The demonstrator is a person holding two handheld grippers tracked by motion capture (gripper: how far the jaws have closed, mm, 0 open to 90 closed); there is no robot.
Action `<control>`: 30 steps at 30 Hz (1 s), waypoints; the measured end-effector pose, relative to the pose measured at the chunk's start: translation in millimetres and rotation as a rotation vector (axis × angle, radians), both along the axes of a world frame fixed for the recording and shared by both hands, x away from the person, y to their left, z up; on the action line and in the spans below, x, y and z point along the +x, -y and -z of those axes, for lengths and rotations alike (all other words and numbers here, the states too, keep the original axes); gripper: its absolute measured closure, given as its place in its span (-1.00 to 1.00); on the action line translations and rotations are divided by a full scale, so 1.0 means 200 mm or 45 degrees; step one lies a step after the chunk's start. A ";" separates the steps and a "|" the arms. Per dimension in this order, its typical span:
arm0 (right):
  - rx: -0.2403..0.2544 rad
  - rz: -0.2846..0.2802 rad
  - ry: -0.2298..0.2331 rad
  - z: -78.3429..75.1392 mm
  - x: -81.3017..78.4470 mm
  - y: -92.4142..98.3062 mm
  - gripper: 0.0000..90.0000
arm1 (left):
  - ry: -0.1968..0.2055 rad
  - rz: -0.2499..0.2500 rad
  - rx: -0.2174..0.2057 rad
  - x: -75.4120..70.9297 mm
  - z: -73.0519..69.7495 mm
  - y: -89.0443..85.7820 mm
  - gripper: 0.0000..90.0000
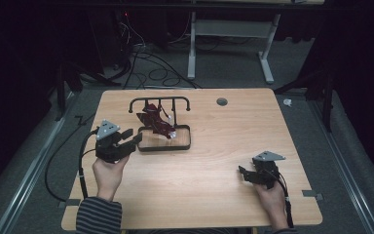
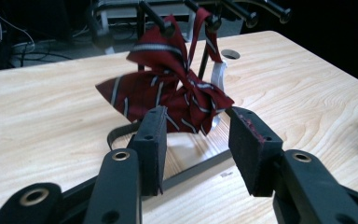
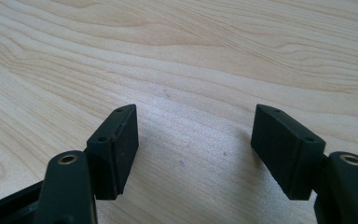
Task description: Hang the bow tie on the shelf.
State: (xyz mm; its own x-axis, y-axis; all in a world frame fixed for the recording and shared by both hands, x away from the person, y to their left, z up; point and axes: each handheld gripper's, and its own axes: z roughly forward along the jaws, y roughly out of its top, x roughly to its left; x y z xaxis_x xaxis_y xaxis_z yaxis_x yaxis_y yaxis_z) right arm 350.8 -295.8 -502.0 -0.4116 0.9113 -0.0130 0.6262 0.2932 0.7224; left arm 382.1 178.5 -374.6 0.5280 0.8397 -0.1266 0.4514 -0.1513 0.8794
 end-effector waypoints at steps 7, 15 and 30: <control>0.000 0.000 0.000 0.00 0.00 0.00 -0.26 | -0.035 -0.018 -0.003 -0.03 0.08 -0.03 0.27; -0.001 0.001 0.000 0.00 0.00 0.00 -0.26 | -0.071 -0.025 -0.035 -0.06 0.17 -0.05 0.27; 0.003 0.002 0.000 0.00 0.00 0.00 -0.26 | -0.132 -0.016 0.005 -0.11 0.32 0.00 0.28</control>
State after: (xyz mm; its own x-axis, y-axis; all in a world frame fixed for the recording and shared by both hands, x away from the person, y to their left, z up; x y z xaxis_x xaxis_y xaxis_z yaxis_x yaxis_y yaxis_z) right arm 350.8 -295.8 -502.1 -0.4103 0.9119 -0.0111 0.6268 0.2909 0.7229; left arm 360.4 179.4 -437.7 0.5020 0.8466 -0.1769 0.5418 -0.1484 0.8273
